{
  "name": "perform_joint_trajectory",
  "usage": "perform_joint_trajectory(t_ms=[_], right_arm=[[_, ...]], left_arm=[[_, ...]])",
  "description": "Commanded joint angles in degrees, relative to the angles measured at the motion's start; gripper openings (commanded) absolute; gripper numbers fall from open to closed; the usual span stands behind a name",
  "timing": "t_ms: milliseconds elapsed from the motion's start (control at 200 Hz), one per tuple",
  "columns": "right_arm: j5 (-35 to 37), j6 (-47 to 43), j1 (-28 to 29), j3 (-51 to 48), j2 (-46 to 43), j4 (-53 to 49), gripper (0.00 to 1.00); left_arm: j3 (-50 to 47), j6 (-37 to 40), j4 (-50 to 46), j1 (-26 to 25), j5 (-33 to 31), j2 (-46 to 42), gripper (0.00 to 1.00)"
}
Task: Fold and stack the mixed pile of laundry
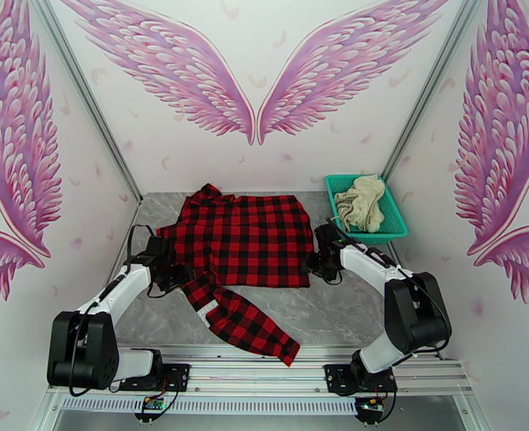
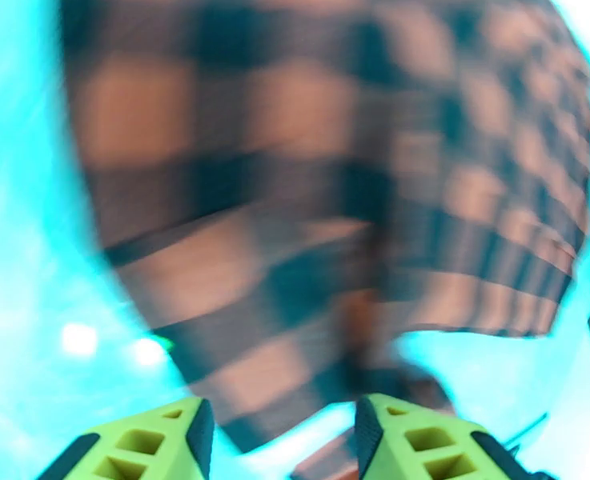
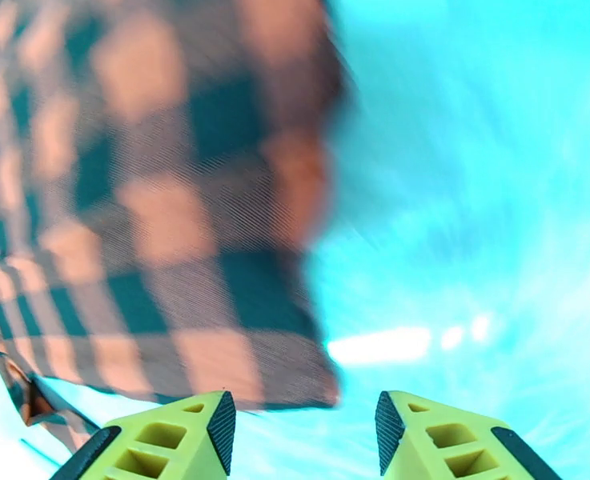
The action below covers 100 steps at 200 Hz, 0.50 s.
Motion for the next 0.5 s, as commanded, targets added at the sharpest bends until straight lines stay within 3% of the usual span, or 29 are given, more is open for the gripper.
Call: perform_joint_trajectory(t_ms=[0, 215, 320, 495], right_arm=[[-6.43, 5.26, -0.62, -3.27, -2.51, 5.85, 0.54], [-3.43, 7.79, -1.00, -5.22, -2.54, 5.23, 0.55], [-5.25, 10.65, -1.00, -6.62, -1.51, 8.61, 0.54], [-8.15, 13.92, -0.04, -6.99, 1.29, 12.49, 0.52]], left_arm=[[-3.34, -2.74, 6.36, 2.40, 5.00, 1.68, 0.62], [-5.19, -6.57, 11.10, 3.90, 1.21, 4.04, 0.69], [-4.88, -7.19, 12.65, 3.90, 1.39, 6.13, 0.69], [-4.76, -9.83, 17.18, 3.32, 2.22, 7.84, 0.61]])
